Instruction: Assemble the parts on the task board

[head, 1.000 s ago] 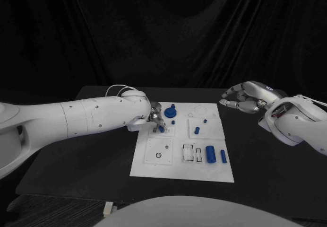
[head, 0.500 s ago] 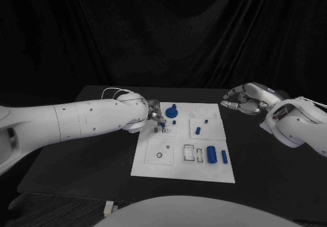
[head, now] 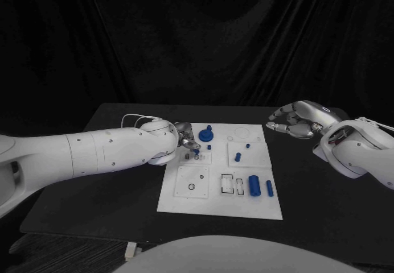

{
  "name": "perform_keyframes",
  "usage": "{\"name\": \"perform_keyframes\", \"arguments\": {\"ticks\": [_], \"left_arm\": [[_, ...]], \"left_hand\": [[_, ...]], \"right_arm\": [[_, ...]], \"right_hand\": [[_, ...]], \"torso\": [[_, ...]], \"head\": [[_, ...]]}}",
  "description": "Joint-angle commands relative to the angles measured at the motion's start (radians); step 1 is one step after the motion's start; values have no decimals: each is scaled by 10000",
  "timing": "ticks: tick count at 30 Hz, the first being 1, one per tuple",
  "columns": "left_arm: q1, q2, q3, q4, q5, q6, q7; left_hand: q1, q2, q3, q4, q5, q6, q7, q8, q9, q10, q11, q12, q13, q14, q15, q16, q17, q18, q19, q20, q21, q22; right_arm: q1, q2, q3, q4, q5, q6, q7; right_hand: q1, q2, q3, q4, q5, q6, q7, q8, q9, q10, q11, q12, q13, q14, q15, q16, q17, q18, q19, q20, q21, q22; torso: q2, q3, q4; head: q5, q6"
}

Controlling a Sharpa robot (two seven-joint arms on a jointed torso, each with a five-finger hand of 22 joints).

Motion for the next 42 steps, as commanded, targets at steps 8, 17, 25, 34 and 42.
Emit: {"name": "perform_keyframes", "arguments": {"ticks": [8, 17, 25, 34, 42], "left_arm": [[-217, -18, 8, 70, -663, -894, 291], [-360, -133, 7, 219, -830, -1018, 282], [-401, -241, 7, 329, -850, -982, 246], [-436, -350, 6, 447, -853, -915, 237], [-501, -342, 6, 413, -853, -912, 274]], "left_hand": [[-30, 71, 350, -297, -1, -89, 4, -69, -19, 1047, 23, 36, 2628, 1056, -18, 27, 2633, 38, 256, -39, -13, 2085], [-47, 73, 339, -272, -17, -84, 7, -75, -27, 1047, 25, 36, 2628, 1056, -18, 27, 2633, 35, 265, -37, -3, 2091], [-57, 76, 334, -257, -28, -78, 7, -78, -33, 1047, 26, 36, 2628, 1056, -17, 27, 2633, 37, 261, -36, -11, 2088], [-70, 78, 325, -235, -48, -74, 9, -85, -42, 1047, 27, 36, 2628, 1056, -16, 27, 2633, 38, 259, -34, -15, 2088], [-73, 81, 324, -228, -54, -73, 9, -87, -45, 1047, 27, 36, 2628, 1056, -16, 27, 2633, 38, 261, -34, -14, 2089]], "right_arm": [[-37, -15, 7, 19, -18, -108, -145], [-50, 1, 7, 26, -18, -92, -146], [-55, -10, 7, 26, -18, -83, -158], [-68, 1, 7, 17, -18, -80, -157], [-79, 7, 7, 22, -18, -85, -154]], "right_hand": [[82, -10, -4, -43, 67, 41, 36, -66, -18, 1029, 67, 36, 2634, 429, 51, -42, -16, 187, 0, 37, -85, 1632], [82, -10, -4, -43, 67, 41, 36, -66, -18, 1029, 67, 36, 2634, 429, 51, -42, -16, 187, 0, 37, -85, 1632], [82, -10, -4, -43, 67, 41, 36, -66, -18, 1029, 67, 36, 2634, 429, 51, -42, -16, 187, 0, 37, -85, 1632], [82, -10, -4, -43, 67, 41, 36, -66, -18, 1029, 67, 36, 2634, 429, 51, -42, -16, 187, 0, 37, -85, 1632], [95, -20, -10, -38, 91, 45, 36, -71, -32, 1029, 68, 36, 2634, 423, 51, -57, -40, 185, 2, 37, -83, 1633]], "torso": [[9, -5, -9], [4, -5, 0], [7, -6, -2], [9, -6, -2], [1, -2, 0]], "head": [[18, 1], [-2, 1], [-6, 1], [21, 1], [14, 1]]}}
